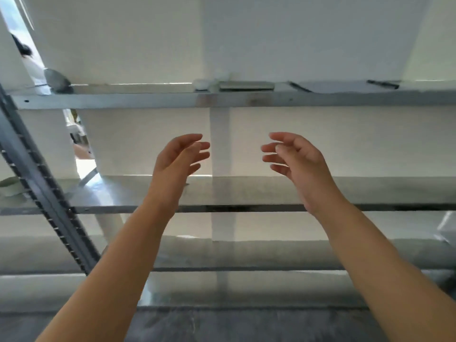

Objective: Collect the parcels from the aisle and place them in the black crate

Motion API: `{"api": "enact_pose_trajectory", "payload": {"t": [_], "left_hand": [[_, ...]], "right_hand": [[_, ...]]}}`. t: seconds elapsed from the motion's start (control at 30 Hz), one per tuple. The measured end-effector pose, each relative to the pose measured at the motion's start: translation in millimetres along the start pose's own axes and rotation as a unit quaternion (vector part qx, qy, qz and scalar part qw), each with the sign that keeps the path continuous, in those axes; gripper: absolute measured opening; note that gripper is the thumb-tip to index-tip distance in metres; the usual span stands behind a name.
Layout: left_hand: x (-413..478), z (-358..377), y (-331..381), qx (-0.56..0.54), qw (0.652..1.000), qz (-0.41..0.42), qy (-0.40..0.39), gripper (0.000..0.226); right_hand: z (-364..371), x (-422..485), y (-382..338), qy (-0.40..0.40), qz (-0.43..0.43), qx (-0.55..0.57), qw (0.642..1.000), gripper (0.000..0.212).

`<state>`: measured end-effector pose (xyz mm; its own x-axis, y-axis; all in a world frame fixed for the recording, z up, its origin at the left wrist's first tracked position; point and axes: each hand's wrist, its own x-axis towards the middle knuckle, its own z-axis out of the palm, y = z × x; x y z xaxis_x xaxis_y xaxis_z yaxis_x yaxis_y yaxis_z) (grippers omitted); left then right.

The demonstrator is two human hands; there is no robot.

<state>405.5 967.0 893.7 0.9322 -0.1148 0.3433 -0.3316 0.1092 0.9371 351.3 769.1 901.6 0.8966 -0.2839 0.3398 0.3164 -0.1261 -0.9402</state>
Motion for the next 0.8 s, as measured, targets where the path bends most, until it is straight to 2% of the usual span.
{"api": "enact_pose_trajectory", "payload": {"t": [0.23, 0.4, 0.5, 0.67, 0.8], "left_hand": [[-32, 156, 5, -0.081, 0.993, -0.009, -0.09, 0.017], [-66, 257, 5, -0.062, 0.984, -0.013, -0.164, 0.017], [-77, 305, 7, -0.046, 0.976, -0.001, -0.213, 0.017], [-71, 386, -1, -0.059, 0.958, 0.002, -0.281, 0.018], [-72, 471, -8, -0.072, 0.93, 0.003, -0.361, 0.019]], "right_hand": [[-158, -50, -15, 0.116, -0.005, -0.054, 0.992, 0.024], [-259, -86, -17, 0.19, -0.001, -0.073, 0.979, 0.024], [-302, -93, -16, 0.24, 0.001, -0.062, 0.969, 0.024], [-358, -110, -9, 0.274, 0.0, -0.094, 0.957, 0.022], [-413, -125, -2, 0.341, 0.051, -0.11, 0.932, 0.02]]}}
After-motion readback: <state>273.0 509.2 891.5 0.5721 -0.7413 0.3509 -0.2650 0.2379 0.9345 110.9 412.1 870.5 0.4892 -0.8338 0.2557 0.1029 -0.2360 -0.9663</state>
